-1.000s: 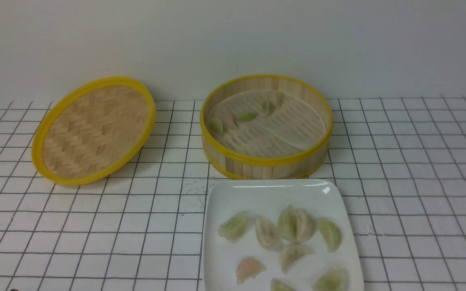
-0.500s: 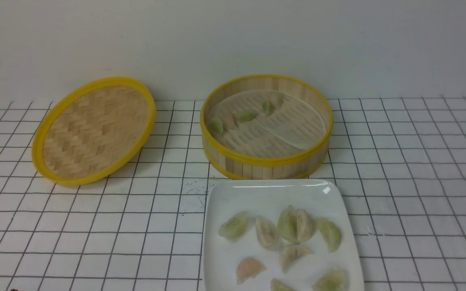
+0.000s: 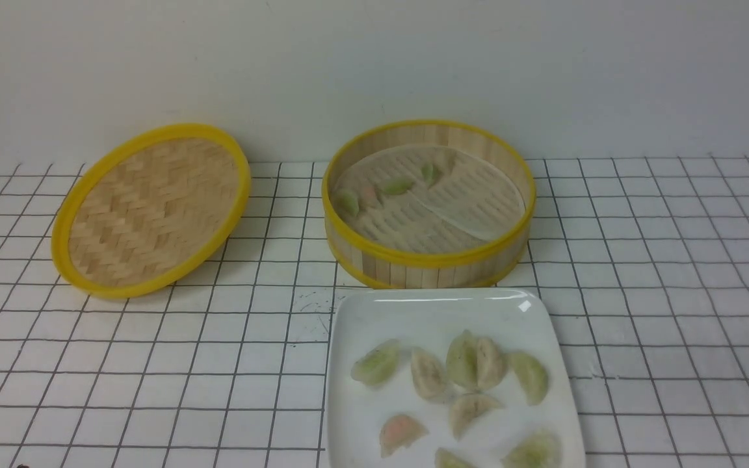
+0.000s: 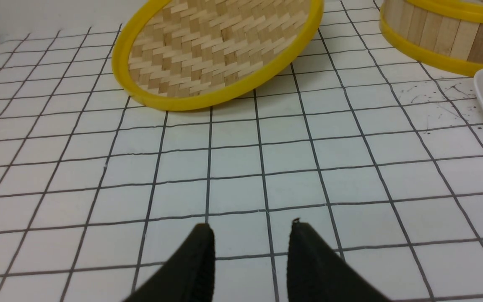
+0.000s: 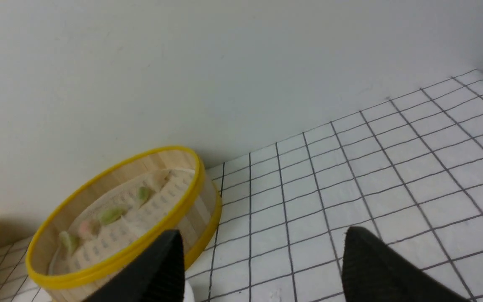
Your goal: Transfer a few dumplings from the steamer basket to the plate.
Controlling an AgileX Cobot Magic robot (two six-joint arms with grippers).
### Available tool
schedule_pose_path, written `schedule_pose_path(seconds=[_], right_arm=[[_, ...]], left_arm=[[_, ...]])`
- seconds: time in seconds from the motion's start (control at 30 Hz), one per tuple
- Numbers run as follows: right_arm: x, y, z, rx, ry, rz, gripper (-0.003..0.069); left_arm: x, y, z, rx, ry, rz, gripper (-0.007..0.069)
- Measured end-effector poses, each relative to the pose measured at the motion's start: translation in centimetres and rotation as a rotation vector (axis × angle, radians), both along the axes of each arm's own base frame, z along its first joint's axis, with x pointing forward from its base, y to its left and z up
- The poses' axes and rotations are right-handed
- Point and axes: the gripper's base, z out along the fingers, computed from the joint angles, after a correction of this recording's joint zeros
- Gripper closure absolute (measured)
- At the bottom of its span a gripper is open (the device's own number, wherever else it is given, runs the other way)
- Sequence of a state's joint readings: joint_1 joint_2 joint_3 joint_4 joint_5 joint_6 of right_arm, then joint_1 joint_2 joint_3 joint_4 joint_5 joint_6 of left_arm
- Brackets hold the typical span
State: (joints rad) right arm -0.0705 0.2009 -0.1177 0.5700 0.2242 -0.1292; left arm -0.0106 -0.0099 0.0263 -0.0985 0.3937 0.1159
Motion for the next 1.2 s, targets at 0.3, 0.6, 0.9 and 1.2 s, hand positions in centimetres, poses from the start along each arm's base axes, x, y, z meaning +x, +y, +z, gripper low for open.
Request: schedule_pose_path(seconds=[0.3, 0.6, 0.9, 1.2], right_arm=[[0.0, -0.9, -3.5, 0.053, -0.027, -0.105, 0.02], [-0.5, -0.7, -2.8, -0.181, -0.111, -0.076, 0.024], [-0.6, -0.5, -4.3, -0.254, 0.054, -0.023, 0.0269], [-0.7, -0.6, -5.1, -0.031, 0.136, -0.061, 0.0269]], left_arm=[[0.0, 0.0, 0.0, 0.0, 0.0, 0.0, 0.04], [0.0, 0.0, 0.0, 0.0, 0.0, 0.0, 0.04], [0.0, 0.0, 0.0, 0.0, 0.0, 0.0, 0.04], [0.0, 0.0, 0.0, 0.0, 0.0, 0.0, 0.04]])
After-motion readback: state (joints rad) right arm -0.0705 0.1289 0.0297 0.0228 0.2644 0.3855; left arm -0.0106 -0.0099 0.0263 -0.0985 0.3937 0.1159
